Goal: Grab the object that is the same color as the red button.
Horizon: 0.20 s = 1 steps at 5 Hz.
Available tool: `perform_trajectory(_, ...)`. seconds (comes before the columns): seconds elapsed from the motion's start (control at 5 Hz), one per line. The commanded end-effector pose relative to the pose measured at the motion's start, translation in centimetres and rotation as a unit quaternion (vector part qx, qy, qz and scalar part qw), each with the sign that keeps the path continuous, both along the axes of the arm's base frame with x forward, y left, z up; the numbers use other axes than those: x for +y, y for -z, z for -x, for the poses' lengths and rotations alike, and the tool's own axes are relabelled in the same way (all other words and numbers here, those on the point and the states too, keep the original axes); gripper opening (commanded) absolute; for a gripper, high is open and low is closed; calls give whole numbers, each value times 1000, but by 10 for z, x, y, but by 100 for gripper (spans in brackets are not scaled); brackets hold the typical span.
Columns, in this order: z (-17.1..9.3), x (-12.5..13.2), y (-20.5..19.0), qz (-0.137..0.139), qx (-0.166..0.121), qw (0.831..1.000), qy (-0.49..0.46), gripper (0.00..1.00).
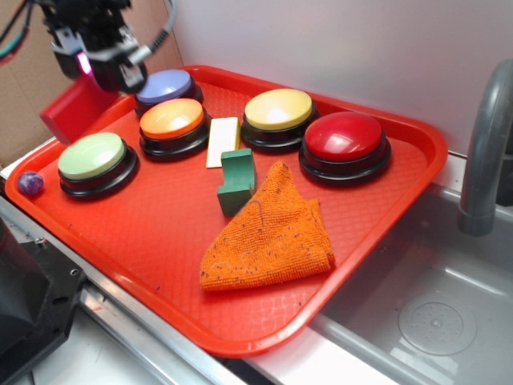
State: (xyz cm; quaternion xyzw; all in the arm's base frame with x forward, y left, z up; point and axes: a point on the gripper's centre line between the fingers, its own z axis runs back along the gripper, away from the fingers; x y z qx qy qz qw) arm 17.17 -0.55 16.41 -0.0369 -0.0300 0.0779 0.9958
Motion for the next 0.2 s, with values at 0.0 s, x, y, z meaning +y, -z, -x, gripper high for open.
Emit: perform_trajectory(0.0,-6,15,-27,-9,-37,999,-11,0)
